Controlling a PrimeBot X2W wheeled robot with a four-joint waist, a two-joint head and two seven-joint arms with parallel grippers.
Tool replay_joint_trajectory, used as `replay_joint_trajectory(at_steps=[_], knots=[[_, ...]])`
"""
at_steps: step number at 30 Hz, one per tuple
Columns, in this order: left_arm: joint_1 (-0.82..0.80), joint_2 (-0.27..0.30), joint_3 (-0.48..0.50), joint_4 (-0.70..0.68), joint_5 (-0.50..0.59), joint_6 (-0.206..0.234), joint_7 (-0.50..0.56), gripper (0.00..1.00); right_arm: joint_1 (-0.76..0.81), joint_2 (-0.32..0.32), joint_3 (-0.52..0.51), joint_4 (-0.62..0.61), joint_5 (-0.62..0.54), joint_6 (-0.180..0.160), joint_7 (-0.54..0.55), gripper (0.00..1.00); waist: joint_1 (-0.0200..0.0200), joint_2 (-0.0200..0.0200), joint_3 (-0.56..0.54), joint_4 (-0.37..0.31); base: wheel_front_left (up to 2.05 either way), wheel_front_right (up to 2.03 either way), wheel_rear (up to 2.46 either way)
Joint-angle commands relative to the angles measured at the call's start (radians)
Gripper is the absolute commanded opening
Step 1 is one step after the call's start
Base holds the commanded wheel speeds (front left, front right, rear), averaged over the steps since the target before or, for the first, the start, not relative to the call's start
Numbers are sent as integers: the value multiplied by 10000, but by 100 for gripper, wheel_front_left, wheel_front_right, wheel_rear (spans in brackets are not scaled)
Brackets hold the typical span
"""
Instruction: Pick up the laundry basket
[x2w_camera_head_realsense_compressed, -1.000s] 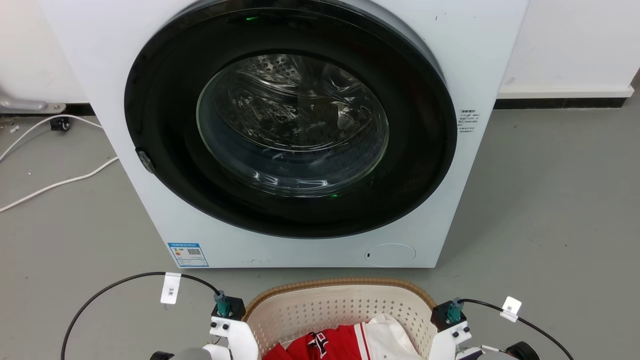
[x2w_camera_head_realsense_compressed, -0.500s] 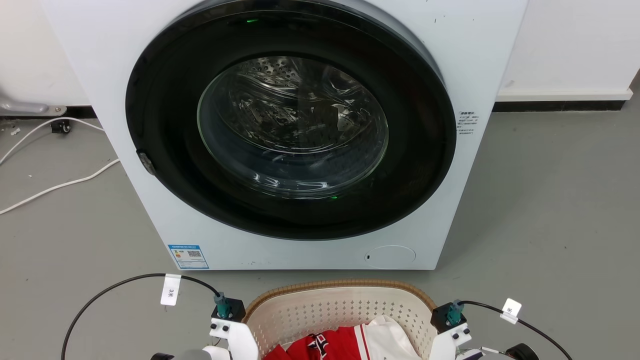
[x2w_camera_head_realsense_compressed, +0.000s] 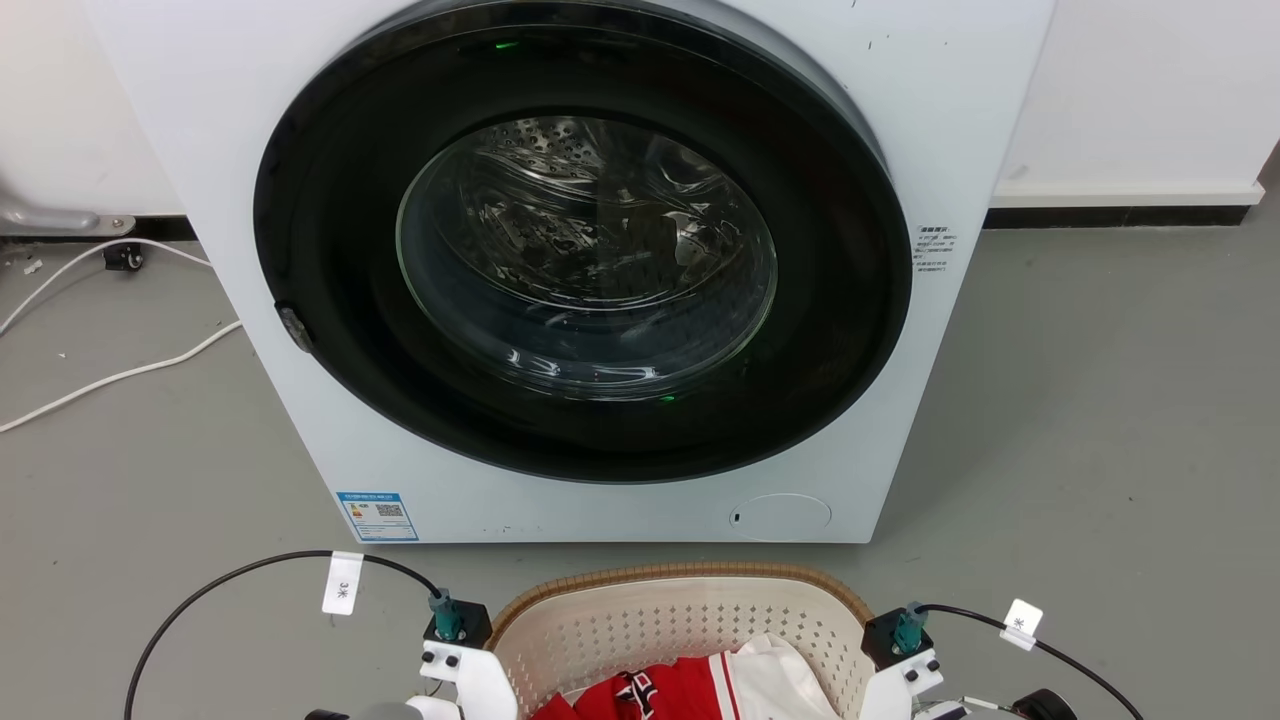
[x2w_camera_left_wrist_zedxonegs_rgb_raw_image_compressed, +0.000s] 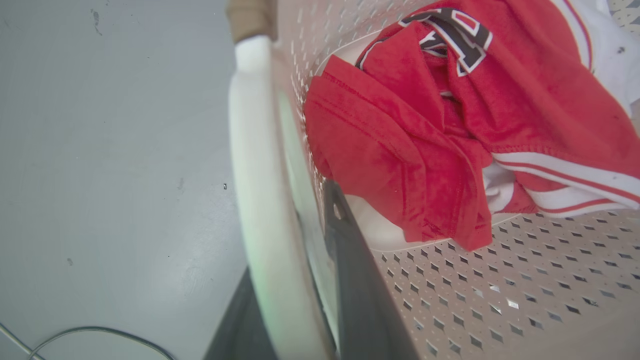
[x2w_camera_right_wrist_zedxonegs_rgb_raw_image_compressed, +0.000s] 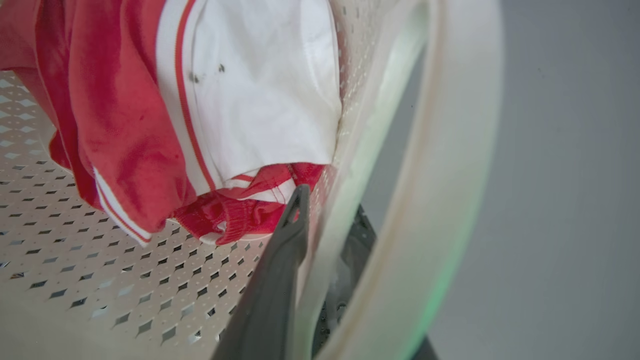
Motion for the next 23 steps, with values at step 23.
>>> replay_joint_trajectory(at_steps=[23], knots=[[-147, -38, -351, -14, -289, -122, -26, 0, -42, 33, 197, 2, 155, 86, -79, 0, 0, -1, -15, -7, 0, 0, 0]])
